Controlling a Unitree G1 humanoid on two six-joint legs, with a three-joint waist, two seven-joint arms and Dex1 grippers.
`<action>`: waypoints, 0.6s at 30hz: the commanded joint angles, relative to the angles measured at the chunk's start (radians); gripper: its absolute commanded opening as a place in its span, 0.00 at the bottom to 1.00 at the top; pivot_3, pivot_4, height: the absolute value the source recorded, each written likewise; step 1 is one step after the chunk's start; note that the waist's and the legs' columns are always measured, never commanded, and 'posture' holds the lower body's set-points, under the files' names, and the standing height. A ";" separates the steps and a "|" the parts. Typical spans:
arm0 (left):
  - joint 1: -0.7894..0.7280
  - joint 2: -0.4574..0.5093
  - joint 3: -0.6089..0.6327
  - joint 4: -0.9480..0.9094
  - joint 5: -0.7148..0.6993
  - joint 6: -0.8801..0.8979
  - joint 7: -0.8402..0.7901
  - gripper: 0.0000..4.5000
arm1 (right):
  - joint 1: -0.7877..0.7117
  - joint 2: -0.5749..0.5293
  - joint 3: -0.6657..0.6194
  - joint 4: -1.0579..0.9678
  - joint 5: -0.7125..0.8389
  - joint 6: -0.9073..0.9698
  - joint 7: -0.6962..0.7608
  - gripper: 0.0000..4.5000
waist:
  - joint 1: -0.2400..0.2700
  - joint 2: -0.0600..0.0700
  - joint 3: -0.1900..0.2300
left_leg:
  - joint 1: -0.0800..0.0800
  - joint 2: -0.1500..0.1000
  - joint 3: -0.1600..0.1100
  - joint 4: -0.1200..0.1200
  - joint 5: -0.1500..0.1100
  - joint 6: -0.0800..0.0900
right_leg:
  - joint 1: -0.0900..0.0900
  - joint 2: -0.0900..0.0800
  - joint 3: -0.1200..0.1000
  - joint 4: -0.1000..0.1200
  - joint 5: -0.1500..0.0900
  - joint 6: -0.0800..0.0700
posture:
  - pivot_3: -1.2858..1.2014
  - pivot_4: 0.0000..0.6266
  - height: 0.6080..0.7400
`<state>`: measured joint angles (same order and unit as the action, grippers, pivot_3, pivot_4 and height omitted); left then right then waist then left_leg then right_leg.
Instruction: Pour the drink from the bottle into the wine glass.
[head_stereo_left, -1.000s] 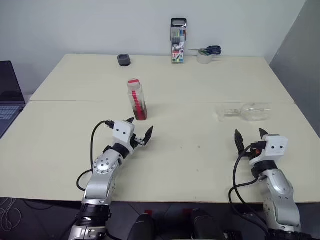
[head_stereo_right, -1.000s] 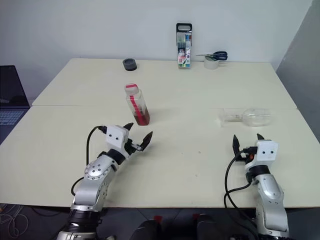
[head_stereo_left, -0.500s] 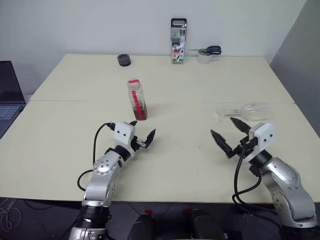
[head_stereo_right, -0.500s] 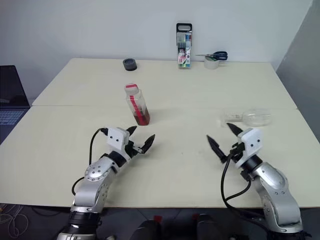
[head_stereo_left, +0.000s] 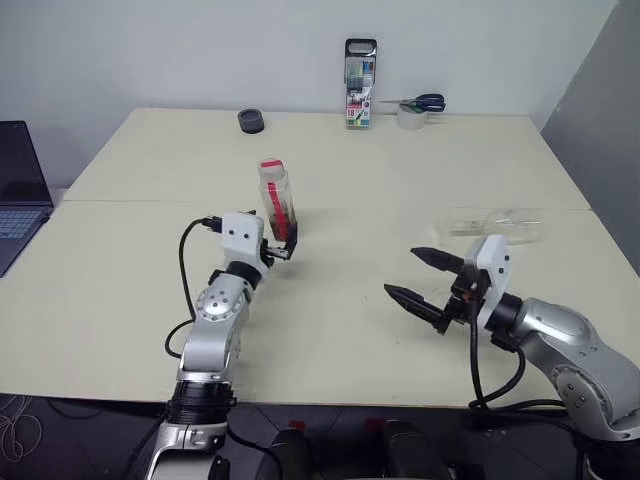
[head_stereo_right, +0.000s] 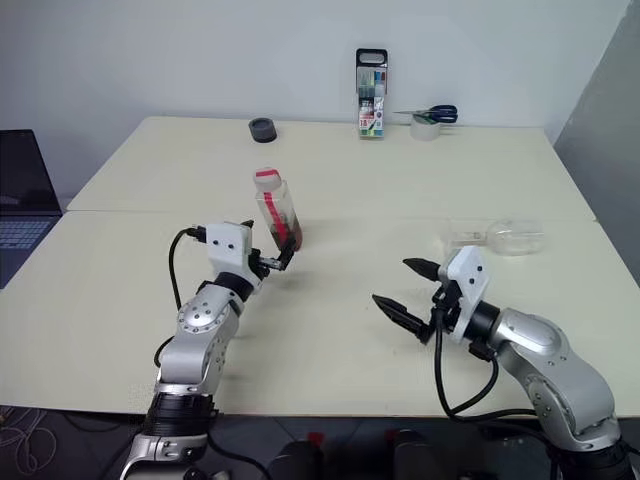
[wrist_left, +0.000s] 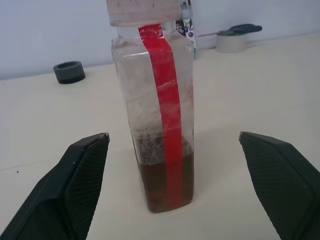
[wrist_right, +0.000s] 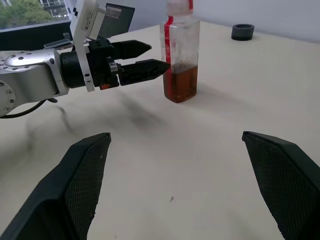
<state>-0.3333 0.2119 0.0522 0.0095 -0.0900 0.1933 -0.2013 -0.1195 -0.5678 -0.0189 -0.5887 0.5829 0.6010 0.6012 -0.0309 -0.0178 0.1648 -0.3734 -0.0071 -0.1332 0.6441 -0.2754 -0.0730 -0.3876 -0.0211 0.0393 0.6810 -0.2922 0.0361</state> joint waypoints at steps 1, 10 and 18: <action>-0.033 -0.002 0.007 0.003 0.015 -0.004 0.024 0.99 | -0.027 0.008 -0.021 -0.035 0.025 0.007 -0.015 1.00 | 0.000 0.000 0.000 | 0.000 0.000 0.000 0.000 0.000 0.000 | 0.000 0.000 0.000 0.000 0.000 0.000 | 0.52 0.24 1.00; -0.104 0.000 0.010 0.083 0.037 -0.019 0.054 0.99 | -0.068 0.012 -0.003 -0.058 0.058 0.047 -0.014 1.00 | 0.001 0.000 0.000 | 0.000 0.000 0.000 0.000 0.000 0.000 | 0.000 0.000 0.000 0.000 0.000 0.001 | 0.52 0.24 1.00; -0.170 -0.011 0.007 0.163 0.044 -0.041 0.075 0.99 | -0.101 0.013 0.001 -0.056 0.066 0.059 -0.013 1.00 | 0.002 0.000 0.000 | -0.001 0.000 -0.001 0.000 0.000 0.000 | 0.000 0.000 -0.001 0.000 0.000 0.001 | 0.52 0.24 1.00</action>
<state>-0.4754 0.2005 0.0543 0.1786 -0.0562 0.1825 -0.1377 -0.2032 -0.5561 -0.0096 -0.6102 0.6382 0.6656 0.5874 -0.0292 -0.0182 0.1650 -0.3738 -0.0074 -0.1337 0.6445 -0.2754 -0.0730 -0.3878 -0.0214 0.0387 0.6808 -0.2918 0.0369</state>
